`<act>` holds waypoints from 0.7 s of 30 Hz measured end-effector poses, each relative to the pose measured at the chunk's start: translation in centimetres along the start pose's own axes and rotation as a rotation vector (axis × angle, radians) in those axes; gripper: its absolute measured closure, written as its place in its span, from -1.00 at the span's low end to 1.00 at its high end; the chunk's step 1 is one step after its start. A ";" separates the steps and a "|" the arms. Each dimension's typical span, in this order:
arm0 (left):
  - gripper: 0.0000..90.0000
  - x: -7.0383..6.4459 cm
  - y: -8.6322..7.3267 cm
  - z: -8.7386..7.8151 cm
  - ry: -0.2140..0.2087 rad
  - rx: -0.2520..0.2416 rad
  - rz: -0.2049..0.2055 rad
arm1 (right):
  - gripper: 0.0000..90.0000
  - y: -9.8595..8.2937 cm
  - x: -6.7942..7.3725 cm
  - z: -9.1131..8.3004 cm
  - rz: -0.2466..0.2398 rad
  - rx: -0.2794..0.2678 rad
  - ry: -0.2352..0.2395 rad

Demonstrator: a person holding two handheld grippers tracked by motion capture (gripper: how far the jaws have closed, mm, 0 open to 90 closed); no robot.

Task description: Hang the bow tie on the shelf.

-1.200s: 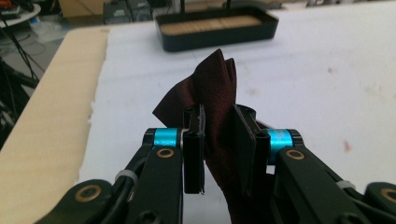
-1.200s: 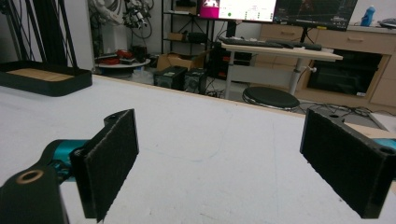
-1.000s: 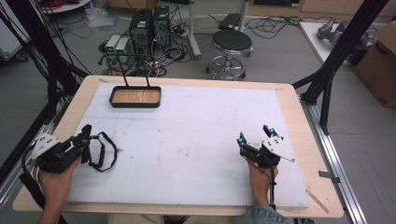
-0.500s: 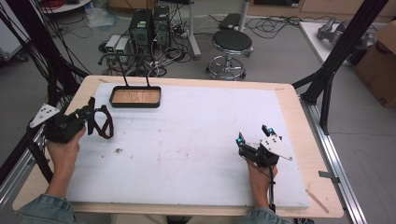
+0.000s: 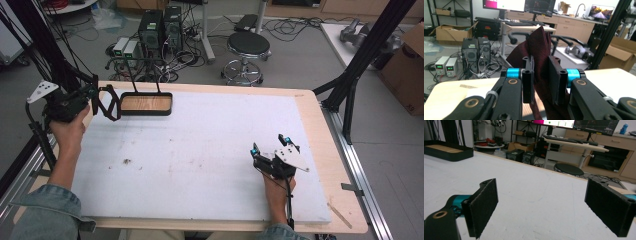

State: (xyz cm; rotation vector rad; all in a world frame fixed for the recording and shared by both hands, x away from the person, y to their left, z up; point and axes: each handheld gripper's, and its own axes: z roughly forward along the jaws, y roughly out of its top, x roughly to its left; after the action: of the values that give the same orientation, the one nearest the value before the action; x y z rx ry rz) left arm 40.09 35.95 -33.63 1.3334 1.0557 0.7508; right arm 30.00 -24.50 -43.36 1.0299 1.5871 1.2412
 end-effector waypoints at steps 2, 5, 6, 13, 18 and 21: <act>0.66 0.5 0.6 0.5 0.002 -0.011 -0.009 | -0.76 0.0 0.0 -0.1 0.007 0.002 0.001; 0.67 1.0 1.4 1.1 0.002 -0.015 0.001 | -0.76 -0.1 -0.1 -0.1 0.009 -0.001 0.000; 0.67 1.1 1.6 1.3 0.005 -0.017 0.003 | -0.76 -0.1 -0.1 -0.1 0.013 0.000 0.002; 0.67 1.6 2.6 3.1 0.004 -0.020 0.000 | -0.76 -0.1 0.0 -0.1 0.015 0.003 0.012; 0.67 1.5 3.1 4.3 0.002 -0.020 0.010 | -0.76 -0.1 0.1 0.0 0.006 0.007 0.017; 0.67 1.5 3.4 5.0 0.009 -0.016 0.023 | -0.76 -0.1 0.1 0.0 0.006 0.008 0.017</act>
State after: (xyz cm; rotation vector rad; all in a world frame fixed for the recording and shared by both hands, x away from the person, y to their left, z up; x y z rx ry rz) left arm 45.70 35.75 -30.96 1.3322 1.0411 0.7814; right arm 29.96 -24.42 -43.47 1.0326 1.6038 1.2520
